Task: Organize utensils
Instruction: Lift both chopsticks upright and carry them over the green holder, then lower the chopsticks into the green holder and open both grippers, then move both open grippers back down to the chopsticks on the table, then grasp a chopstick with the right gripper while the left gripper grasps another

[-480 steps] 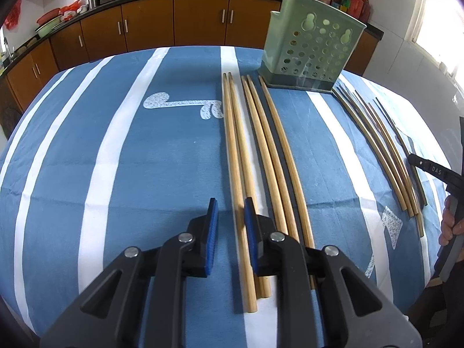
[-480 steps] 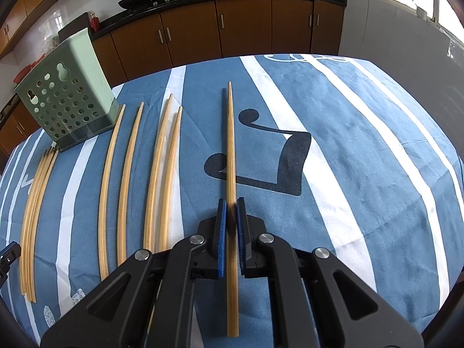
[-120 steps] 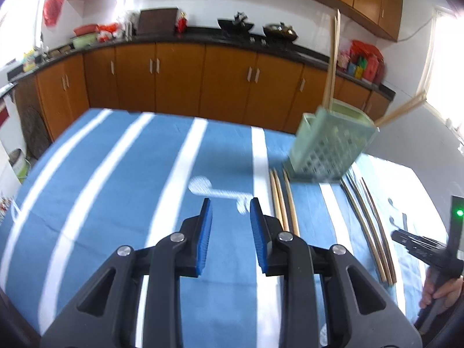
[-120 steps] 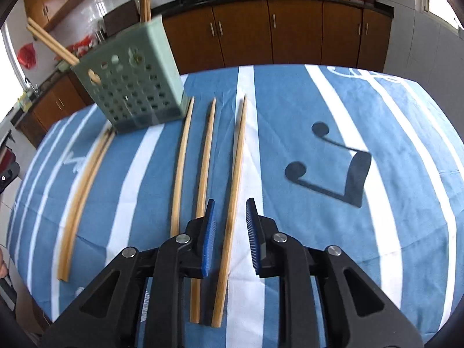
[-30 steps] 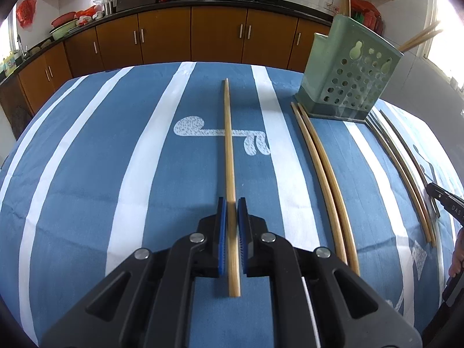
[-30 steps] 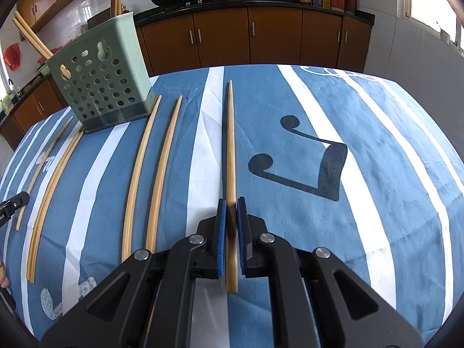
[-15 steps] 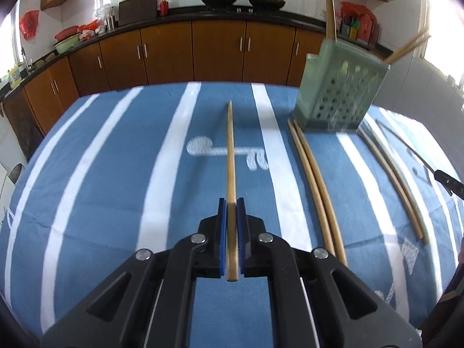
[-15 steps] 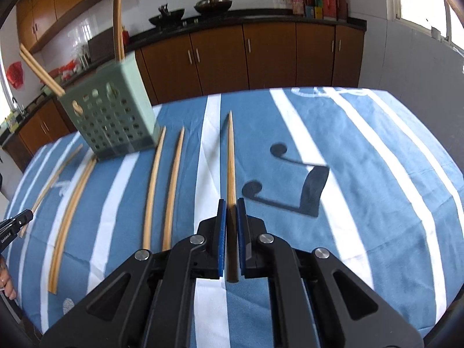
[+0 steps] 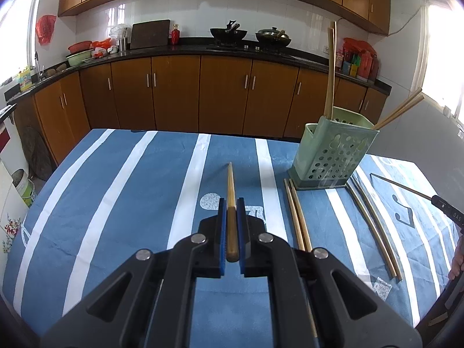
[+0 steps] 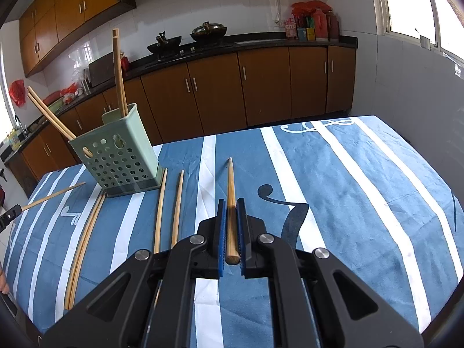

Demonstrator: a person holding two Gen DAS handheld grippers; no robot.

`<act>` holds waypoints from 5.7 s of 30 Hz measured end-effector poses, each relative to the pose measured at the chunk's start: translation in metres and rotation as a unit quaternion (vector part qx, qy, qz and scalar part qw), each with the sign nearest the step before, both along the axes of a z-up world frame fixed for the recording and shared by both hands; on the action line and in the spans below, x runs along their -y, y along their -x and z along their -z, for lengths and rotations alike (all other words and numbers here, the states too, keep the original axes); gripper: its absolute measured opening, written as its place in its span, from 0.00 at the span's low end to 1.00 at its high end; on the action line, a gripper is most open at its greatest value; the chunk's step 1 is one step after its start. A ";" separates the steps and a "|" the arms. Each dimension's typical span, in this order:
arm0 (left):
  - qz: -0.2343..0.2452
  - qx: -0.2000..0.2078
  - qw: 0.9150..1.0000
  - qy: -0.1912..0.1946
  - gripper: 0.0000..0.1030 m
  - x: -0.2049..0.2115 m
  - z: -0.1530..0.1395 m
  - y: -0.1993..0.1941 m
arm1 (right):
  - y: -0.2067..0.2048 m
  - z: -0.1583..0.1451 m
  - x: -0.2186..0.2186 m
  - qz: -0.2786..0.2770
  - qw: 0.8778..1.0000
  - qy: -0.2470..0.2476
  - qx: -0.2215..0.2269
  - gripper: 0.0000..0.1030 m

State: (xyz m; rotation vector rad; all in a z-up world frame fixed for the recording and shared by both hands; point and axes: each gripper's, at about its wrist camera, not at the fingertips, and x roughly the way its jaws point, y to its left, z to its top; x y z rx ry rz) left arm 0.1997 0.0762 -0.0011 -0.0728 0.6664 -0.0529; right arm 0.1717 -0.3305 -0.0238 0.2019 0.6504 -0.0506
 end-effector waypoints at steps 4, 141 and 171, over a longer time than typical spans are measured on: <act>-0.003 0.017 1.000 0.009 0.07 -0.002 -0.013 0.003 | 0.003 -0.013 0.003 0.003 1.000 -0.005 0.020 0.08; 0.113 -0.142 0.983 0.006 0.13 0.084 0.095 -0.007 | -0.030 0.077 -0.032 -0.024 0.992 0.020 -0.121 0.07; 0.010 -0.109 0.994 -0.018 0.09 0.026 0.097 -0.053 | -0.048 0.079 -0.042 -0.043 0.993 0.037 -0.103 0.08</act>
